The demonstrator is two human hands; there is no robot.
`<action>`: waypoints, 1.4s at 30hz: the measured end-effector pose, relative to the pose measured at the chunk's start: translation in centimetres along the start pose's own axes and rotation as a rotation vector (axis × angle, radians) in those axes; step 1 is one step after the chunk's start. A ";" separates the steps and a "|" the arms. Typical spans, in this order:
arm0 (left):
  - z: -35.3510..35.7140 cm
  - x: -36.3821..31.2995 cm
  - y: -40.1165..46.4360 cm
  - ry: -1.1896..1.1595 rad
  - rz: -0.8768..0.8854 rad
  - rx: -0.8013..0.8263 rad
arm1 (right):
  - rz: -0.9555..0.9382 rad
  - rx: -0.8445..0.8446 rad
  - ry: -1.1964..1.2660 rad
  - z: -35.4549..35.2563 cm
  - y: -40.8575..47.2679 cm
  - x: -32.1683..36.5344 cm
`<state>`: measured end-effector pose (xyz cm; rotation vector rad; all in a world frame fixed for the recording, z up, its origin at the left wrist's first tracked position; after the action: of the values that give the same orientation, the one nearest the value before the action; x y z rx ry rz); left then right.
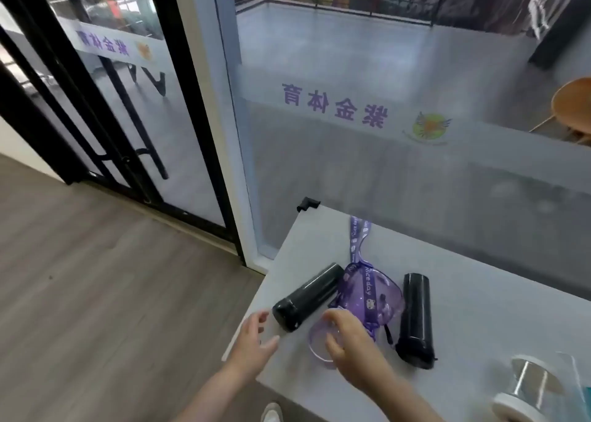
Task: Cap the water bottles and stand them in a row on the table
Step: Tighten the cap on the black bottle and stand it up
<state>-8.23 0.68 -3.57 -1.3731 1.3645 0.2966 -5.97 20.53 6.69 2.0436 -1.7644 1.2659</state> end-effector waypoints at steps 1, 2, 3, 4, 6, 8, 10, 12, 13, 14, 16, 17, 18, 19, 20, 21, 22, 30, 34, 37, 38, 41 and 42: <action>-0.1 0.2 1.0 0.005 -0.011 0.043 | 0.039 0.011 -0.029 0.1 1.4 -0.2; -0.2 0.2 1.8 0.024 -0.027 0.077 | 0.081 0.027 -0.063 0.3 2.7 -0.4; -0.1 0.2 2.4 0.054 -0.041 0.115 | 0.124 0.047 -0.114 0.6 4.1 -0.6; -0.1 -0.1 3.1 0.069 -0.045 0.147 | 0.143 0.059 -0.172 0.6 5.4 -0.4; 0.4 -0.2 4.2 0.114 -0.042 0.200 | 0.181 0.096 -0.298 0.9 7.8 -0.6; 0.7 -0.6 5.2 0.175 -0.022 0.228 | 0.230 0.134 -0.407 1.0 9.5 -1.2; 0.6 -1.0 6.0 0.217 -0.007 0.204 | 0.254 0.153 -0.496 0.9 10.7 -1.6; 0.4 -1.6 6.6 0.228 -0.007 0.177 | 0.256 0.170 -0.575 1.2 11.8 -1.6; 0.3 -1.8 6.9 0.238 -0.011 0.173 | 0.256 0.178 -0.605 1.3 12.3 -1.6; 0.2 -2.0 7.2 0.249 -0.012 0.172 | 0.250 0.180 -0.626 1.5 12.6 -1.7; 0.1 -2.3 7.5 0.273 -0.002 0.172 | 0.218 0.148 -0.672 1.5 13.0 -1.8; 0.1 -2.4 7.5 0.282 0.006 0.170 | 0.193 0.120 -0.699 1.3 13.1 -1.7; 0.0 -2.6 7.5 0.284 0.019 0.169 | 0.178 0.102 -0.719 1.2 13.2 -1.6; -0.1 -2.7 7.5 0.272 0.035 0.169 | 0.170 0.085 -0.732 1.0 13.4 -1.6; -0.2 -2.8 7.5 0.253 0.051 0.171 | 0.168 0.074 -0.756 0.8 13.6 -1.4; -0.4 -3.0 7.4 0.228 0.064 0.176 | 0.177 0.076 -0.785 0.5 13.9 -1.4; -0.7 -3.1 7.5 0.200 0.077 0.176 | 0.192 0.081 -0.781 0.2 14.2 -1.5; -4.8 -7.3 7.6 0.127 0.236 0.068 | 0.148 0.006 -0.406 -1.3 14.9 -1.5; -6.6 -11.9 8.8 0.109 0.374 0.011 | 0.115 -0.064 -0.171 -4.1 15.9 -2.0; -6.5 -14.9 10.4 0.165 0.459 0.064 | 0.091 -0.071 0.013 -6.1 16.9 -2.8; -6.4 -15.6 11.1 0.183 0.475 0.078 | 0.088 -0.056 0.053 -6.6 17.3 -3.1; -6.1 -17.8 12.8 0.160 0.517 0.118 | 0.054 -0.008 0.203 -7.9 18.9 -4.2; -6.1 -18.5 13.4 0.144 0.530 0.125 | 0.057 0.024 0.278 -8.1 19.5 -4.8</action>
<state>-27.74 9.66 6.42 -0.9265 1.8282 0.4586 -26.71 23.30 0.94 1.7380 -1.6961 1.5109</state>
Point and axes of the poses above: each hand's wrist, its own y-axis towards the middle knuckle, its own z-axis out of the palm, x = y × z, the point moved 9 cm from there along y, towards the middle knuckle, and after that the axes turned 15 degrees about x, right-handed, at the moved point
